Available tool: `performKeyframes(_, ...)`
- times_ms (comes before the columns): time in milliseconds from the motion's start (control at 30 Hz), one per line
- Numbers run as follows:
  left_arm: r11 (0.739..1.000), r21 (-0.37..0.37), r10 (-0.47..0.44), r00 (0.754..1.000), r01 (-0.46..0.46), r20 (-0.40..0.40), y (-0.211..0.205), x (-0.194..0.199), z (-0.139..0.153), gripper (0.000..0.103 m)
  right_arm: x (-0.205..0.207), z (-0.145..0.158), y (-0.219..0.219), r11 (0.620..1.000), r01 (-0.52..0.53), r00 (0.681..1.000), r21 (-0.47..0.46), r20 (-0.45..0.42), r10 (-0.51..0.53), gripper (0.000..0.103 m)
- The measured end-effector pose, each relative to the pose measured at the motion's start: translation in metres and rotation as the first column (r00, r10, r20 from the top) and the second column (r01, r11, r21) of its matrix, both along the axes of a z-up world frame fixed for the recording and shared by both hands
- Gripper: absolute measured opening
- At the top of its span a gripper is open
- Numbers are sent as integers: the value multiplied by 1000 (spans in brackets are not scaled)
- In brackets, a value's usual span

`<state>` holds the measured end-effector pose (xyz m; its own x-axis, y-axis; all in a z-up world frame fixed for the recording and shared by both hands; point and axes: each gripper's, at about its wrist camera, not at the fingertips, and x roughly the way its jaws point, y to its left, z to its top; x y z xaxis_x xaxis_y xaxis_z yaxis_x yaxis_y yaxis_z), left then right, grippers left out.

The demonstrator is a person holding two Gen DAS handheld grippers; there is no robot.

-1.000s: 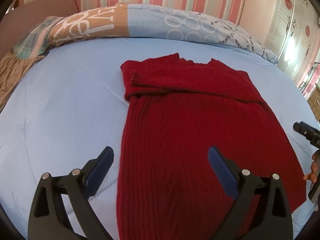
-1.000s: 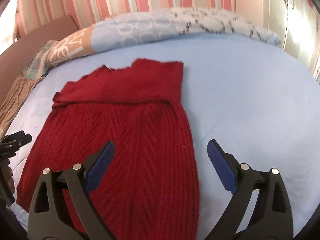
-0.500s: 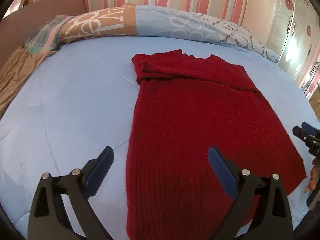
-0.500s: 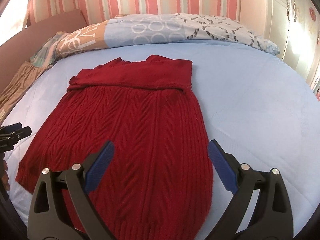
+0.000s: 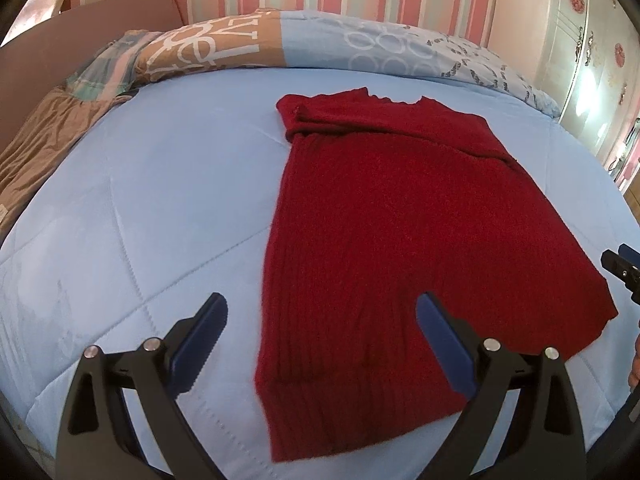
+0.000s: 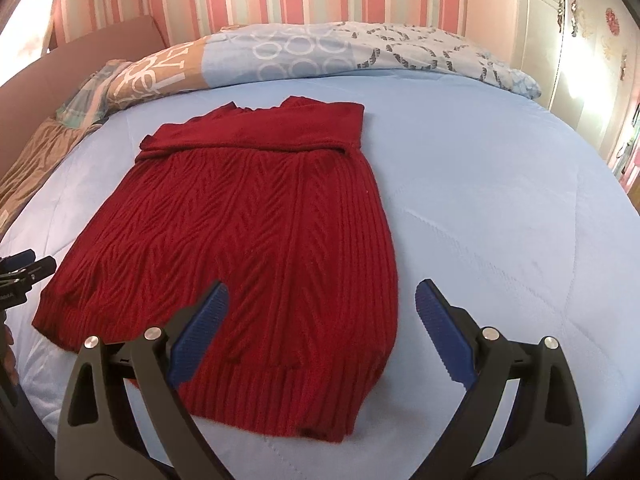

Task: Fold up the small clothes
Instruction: 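Move the left tool to the sweater hem and grasp it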

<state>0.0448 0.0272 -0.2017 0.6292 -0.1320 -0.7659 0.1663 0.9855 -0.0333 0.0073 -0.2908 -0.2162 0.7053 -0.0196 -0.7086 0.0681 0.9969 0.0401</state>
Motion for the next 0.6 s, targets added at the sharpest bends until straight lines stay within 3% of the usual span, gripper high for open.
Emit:
performKeyframes(433,1000,-24,6,998,-8,-60,13,-27,-24,96,-29,-16,-4,999,33,999,43,-14,-33,94)
performKeyframes(600,997,-73,-22,995,14,-100,14,-25,-35,96,-34,-17,2,999,18,1000,26,-17,-18,94)
